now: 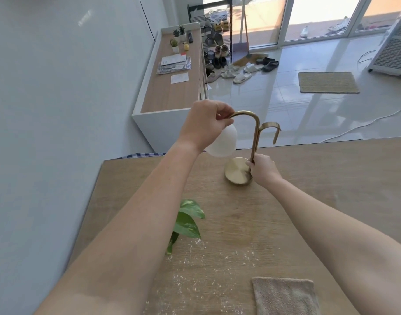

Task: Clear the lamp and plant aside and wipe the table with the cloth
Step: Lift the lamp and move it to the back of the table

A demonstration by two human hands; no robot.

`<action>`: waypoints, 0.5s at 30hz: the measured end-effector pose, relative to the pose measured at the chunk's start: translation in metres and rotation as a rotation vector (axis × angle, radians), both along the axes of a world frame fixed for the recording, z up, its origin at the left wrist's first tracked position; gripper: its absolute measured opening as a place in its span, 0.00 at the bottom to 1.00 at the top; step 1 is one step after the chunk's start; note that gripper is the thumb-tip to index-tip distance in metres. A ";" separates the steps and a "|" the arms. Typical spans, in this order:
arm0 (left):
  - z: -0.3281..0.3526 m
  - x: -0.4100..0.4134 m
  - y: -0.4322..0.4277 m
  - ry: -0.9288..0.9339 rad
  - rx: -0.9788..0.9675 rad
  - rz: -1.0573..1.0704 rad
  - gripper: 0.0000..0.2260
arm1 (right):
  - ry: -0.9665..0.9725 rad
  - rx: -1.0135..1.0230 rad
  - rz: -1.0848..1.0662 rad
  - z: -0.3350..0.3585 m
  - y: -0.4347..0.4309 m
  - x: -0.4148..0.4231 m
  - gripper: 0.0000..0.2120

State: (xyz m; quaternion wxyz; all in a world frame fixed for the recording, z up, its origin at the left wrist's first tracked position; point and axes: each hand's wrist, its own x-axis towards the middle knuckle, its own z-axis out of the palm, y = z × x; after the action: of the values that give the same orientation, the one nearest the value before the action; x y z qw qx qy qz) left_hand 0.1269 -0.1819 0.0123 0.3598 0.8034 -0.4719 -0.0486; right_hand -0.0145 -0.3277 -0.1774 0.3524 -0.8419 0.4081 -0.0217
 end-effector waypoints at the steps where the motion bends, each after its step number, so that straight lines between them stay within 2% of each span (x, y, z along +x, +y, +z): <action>1: -0.001 0.002 -0.001 0.001 -0.003 0.002 0.09 | 0.004 0.000 0.004 -0.001 0.000 0.002 0.10; 15: -0.015 0.007 0.002 0.018 -0.031 0.024 0.09 | 0.012 0.070 -0.013 -0.008 0.003 0.004 0.11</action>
State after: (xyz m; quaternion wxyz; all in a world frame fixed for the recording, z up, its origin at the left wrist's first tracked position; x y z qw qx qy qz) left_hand 0.1335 -0.1803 -0.0024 0.3771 0.8027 -0.4599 -0.0439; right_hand -0.0105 -0.3250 -0.1858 0.3792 -0.8264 0.4163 -0.0046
